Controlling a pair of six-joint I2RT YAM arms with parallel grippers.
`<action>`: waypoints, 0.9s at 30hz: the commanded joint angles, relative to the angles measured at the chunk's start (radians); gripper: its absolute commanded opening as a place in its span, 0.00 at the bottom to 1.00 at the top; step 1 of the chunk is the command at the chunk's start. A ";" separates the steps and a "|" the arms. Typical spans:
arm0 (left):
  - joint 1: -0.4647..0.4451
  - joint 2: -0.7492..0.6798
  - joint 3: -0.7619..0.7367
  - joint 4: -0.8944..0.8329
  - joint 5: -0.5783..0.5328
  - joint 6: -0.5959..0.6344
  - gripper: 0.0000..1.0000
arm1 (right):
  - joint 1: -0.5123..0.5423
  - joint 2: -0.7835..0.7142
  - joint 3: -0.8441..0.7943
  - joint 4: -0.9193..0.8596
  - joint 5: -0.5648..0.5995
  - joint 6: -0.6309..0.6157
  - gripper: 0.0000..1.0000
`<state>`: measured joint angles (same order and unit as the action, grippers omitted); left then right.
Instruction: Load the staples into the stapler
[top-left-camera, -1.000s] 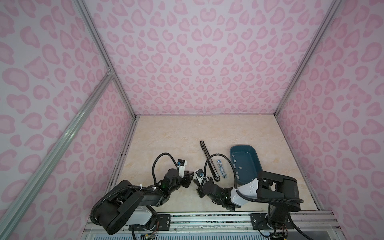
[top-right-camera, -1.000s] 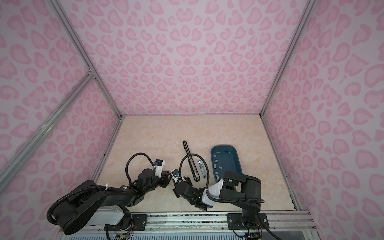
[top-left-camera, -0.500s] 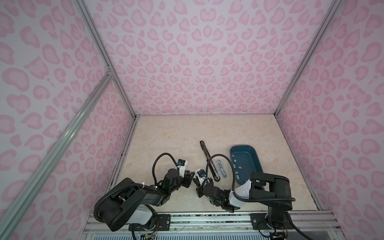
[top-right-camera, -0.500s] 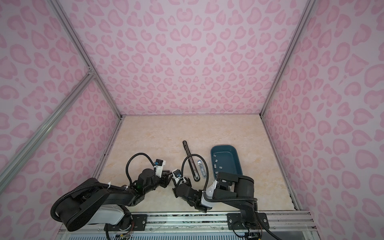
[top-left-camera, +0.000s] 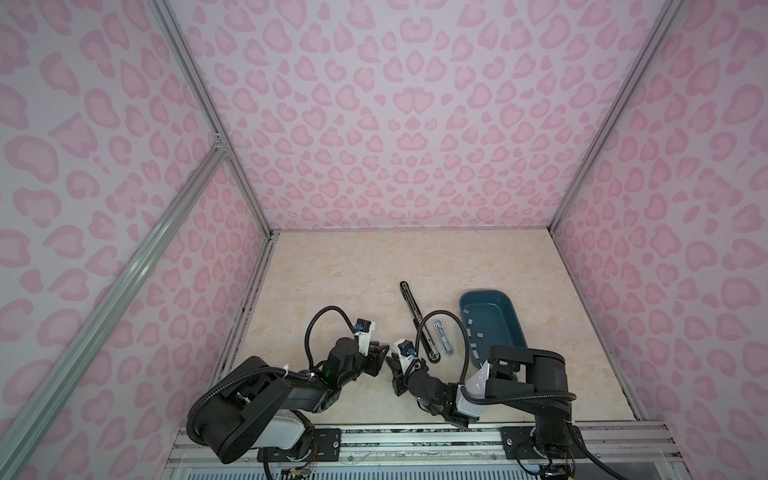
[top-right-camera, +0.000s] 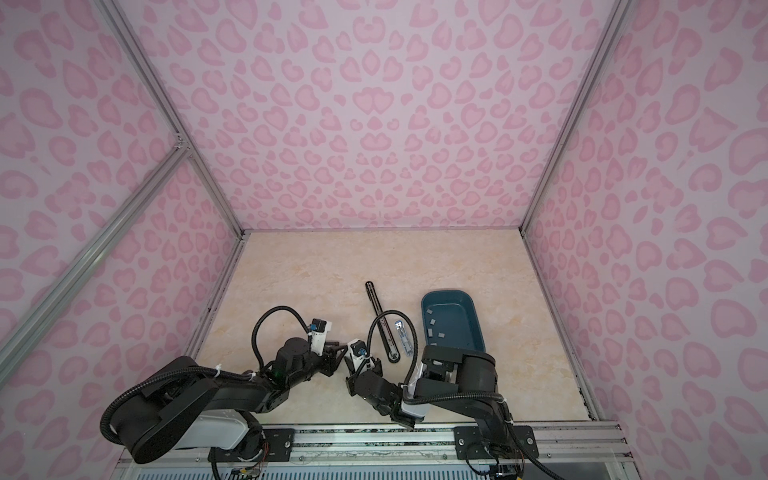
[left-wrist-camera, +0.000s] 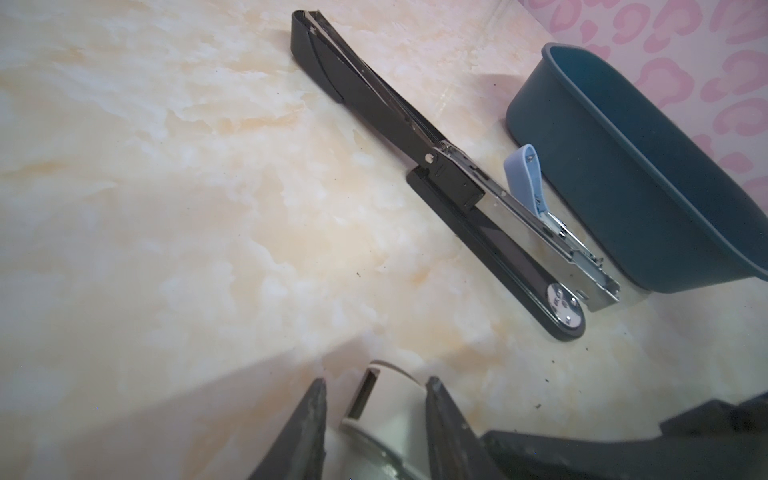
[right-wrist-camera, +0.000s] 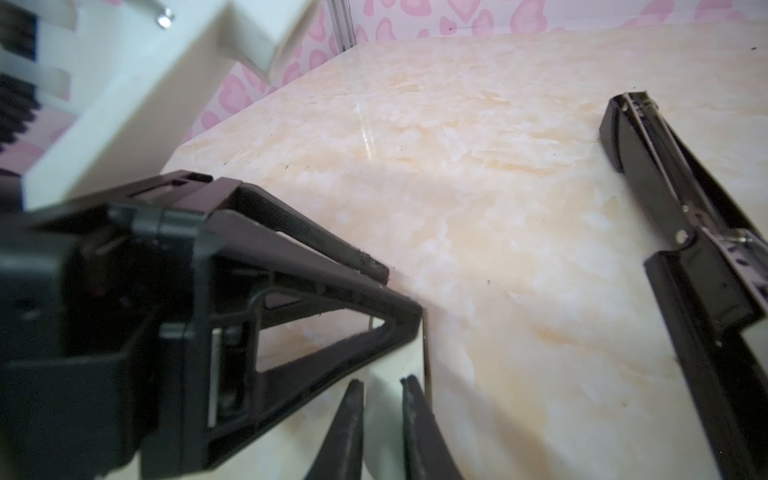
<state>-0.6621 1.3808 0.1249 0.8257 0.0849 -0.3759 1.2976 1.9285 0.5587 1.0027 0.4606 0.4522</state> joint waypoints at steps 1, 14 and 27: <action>-0.001 -0.019 0.001 -0.063 -0.016 0.012 0.40 | 0.002 -0.036 0.021 -0.283 -0.033 -0.026 0.26; 0.000 -0.135 0.032 -0.164 -0.075 0.002 0.50 | 0.000 -0.132 0.066 -0.440 -0.026 -0.055 0.41; 0.004 -0.281 0.029 -0.269 -0.143 0.002 0.57 | -0.021 -0.110 0.097 -0.414 -0.045 -0.070 0.39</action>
<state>-0.6598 1.1244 0.1513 0.5827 -0.0269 -0.3729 1.2858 1.8137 0.6556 0.5789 0.4164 0.3882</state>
